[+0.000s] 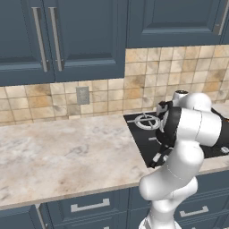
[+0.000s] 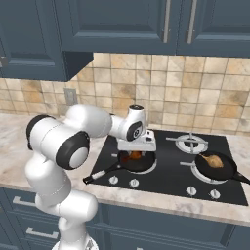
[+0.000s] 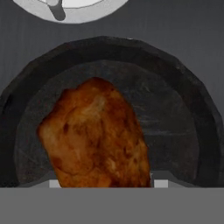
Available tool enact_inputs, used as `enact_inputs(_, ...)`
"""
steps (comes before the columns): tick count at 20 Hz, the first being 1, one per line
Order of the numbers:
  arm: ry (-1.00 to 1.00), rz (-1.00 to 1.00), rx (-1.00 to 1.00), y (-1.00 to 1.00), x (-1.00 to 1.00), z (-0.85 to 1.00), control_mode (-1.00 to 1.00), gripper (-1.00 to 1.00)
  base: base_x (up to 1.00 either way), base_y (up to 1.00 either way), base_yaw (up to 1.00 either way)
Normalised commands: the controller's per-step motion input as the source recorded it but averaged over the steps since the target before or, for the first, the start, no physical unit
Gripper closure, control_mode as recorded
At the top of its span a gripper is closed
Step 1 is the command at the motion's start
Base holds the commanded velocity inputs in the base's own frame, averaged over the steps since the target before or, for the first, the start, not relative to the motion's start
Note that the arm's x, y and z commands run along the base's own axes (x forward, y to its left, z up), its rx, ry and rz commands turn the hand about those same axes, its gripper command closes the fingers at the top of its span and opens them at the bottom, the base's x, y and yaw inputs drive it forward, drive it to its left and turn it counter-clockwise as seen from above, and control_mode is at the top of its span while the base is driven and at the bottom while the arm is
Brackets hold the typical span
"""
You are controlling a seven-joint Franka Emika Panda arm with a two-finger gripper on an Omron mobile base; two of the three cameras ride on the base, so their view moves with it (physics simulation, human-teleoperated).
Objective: Place both pans onto different burners. Then place the onion and the chicken drumstick on different pans.
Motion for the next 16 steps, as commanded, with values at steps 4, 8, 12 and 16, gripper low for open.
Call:
enact_inputs(4, 0.00, 0.00, 0.00, -0.02, 0.00, -0.25, -1.00, 1.00, 0.00, 0.00, 0.00)
enact_inputs(8, 0.00, 0.00, 0.00, -0.01, 0.00, -0.13, -1.00, 1.00, 0.00, 0.00, 0.00)
enact_inputs(12, 0.00, 0.00, 0.00, 0.00, 0.00, -0.05, -1.00, 1.00, 0.00, 0.00, 0.00)
enact_inputs(16, 0.00, 0.00, 0.00, 0.00, 0.00, -0.06, -1.00, 1.00, 0.00, 0.00, 0.00)
